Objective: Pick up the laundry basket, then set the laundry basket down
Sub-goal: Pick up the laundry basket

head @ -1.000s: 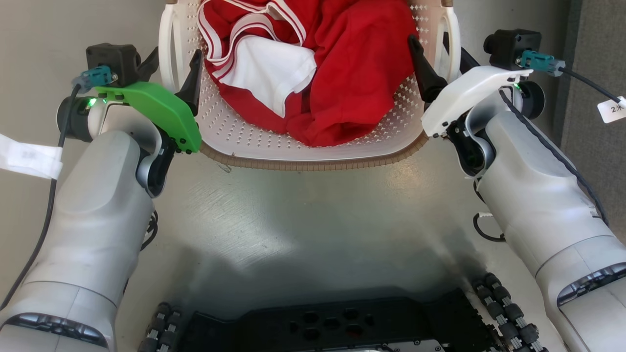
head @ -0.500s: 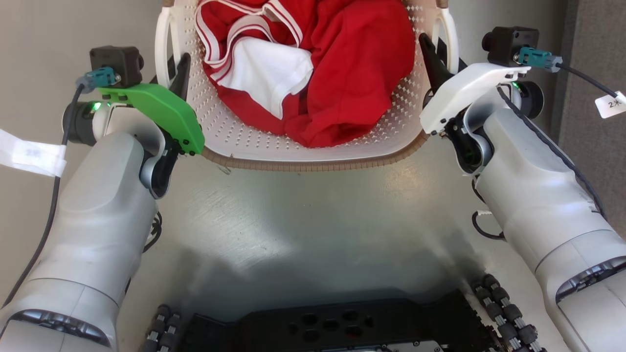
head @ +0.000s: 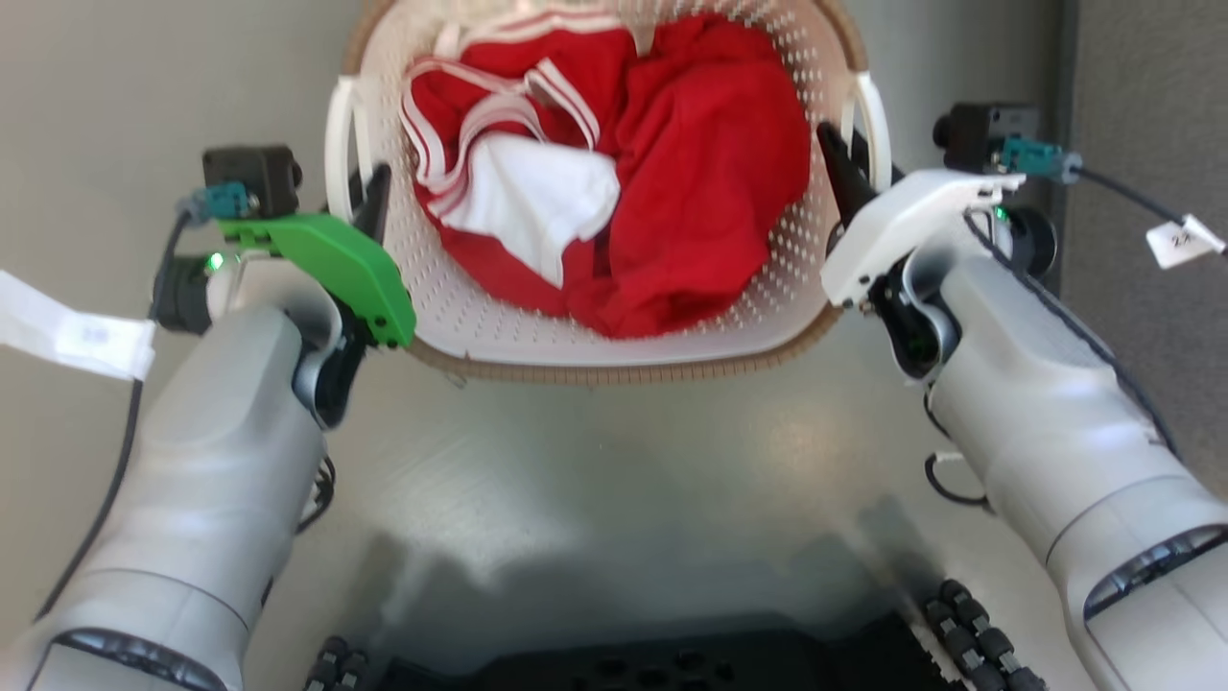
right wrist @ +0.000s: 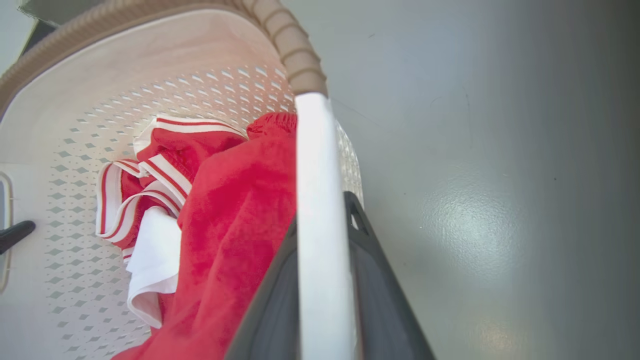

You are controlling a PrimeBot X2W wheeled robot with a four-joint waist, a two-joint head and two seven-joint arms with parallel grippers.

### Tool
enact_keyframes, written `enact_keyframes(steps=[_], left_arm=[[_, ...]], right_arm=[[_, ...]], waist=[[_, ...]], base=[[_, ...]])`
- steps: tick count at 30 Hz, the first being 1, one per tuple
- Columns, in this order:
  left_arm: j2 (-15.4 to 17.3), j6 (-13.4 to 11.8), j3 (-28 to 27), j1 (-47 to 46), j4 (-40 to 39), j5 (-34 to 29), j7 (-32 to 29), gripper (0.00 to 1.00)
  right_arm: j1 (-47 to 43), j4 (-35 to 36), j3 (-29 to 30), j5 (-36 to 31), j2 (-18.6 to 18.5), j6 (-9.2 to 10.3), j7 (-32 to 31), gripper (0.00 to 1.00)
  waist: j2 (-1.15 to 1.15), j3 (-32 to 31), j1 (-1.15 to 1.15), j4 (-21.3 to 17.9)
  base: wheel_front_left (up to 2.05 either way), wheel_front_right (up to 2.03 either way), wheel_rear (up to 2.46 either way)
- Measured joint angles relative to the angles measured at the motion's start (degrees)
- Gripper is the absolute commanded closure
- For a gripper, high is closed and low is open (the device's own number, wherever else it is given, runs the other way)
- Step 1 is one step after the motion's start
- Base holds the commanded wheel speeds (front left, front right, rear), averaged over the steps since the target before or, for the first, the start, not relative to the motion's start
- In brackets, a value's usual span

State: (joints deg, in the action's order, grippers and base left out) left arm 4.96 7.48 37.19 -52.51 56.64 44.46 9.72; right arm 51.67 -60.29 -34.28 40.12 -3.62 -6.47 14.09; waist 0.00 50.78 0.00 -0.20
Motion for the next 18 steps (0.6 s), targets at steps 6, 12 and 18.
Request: enact_keyframes(steps=[6,12,18], left_arm=[[-0.32,0.0,0.89,2.82,1.14,1.91,-0.08,1.0],[-0.59,0.0,2.26,5.71,2.16,4.42,-1.8,1.0],[-0.71,0.0,3.45,8.01,2.65,5.89,-3.14,1.0]], right_arm=[[-2.3,-0.77,-1.68,2.49,0.18,-0.03,-0.02,1.0],[-4.61,-1.65,-3.67,4.15,0.31,-0.04,-1.46,1.0],[-6.37,-2.37,-5.39,5.88,0.36,-0.05,-3.24,1.0]], waist=[[0.0,-4.35,0.0,-0.18],[0.0,-9.07,0.0,-0.54],[0.0,-13.92,0.0,-0.82]], base=[[0.0,0.0,0.0],[0.0,0.0,0.0],[0.0,0.0,0.0]])
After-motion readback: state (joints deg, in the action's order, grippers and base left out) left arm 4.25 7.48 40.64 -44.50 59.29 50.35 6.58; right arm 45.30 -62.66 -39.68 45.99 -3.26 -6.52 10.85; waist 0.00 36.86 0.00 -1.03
